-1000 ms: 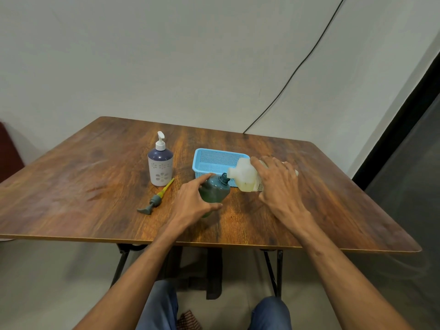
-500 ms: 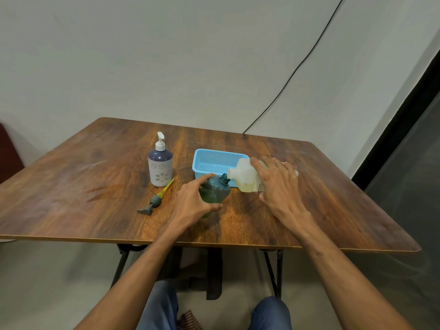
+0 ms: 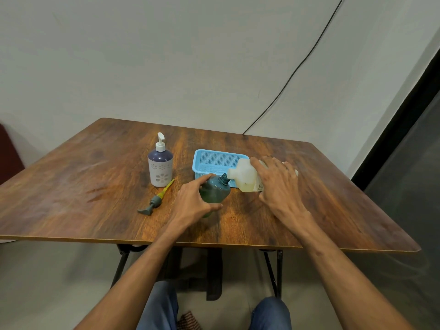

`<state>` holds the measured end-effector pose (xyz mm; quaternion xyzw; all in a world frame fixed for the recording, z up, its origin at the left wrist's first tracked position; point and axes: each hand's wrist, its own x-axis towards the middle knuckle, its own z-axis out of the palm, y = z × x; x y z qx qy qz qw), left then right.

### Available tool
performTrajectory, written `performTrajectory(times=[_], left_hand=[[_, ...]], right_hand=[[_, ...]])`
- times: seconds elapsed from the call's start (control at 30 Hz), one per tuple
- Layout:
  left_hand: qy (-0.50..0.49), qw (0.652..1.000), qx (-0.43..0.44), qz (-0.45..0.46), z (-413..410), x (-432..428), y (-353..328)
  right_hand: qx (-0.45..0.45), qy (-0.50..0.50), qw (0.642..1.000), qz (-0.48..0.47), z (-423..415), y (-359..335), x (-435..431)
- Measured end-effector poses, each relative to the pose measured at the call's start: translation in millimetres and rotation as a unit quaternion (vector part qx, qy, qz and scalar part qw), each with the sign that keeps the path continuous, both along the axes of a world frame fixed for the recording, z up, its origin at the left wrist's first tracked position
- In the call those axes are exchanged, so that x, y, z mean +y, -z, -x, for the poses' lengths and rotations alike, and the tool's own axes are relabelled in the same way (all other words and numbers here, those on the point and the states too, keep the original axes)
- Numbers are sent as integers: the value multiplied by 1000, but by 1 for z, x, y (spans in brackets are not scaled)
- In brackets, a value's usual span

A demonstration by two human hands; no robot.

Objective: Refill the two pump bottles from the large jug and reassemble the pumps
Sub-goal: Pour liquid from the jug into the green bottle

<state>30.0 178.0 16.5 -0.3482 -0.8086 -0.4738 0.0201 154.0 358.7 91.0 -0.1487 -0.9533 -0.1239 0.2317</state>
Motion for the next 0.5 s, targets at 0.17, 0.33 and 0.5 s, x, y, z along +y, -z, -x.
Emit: performTrajectory(times=[0.17, 0.33, 0.5], left_hand=[[2, 1000, 2, 4, 1, -1, 0], [1, 1000, 4, 6, 1, 0, -1], [0, 1000, 3, 9, 0, 0, -1]], right_hand=[[-3, 2, 1000, -4, 1, -1, 1], [5, -1, 1000, -7, 2, 1, 2], [4, -1, 1000, -11, 1, 1, 3]])
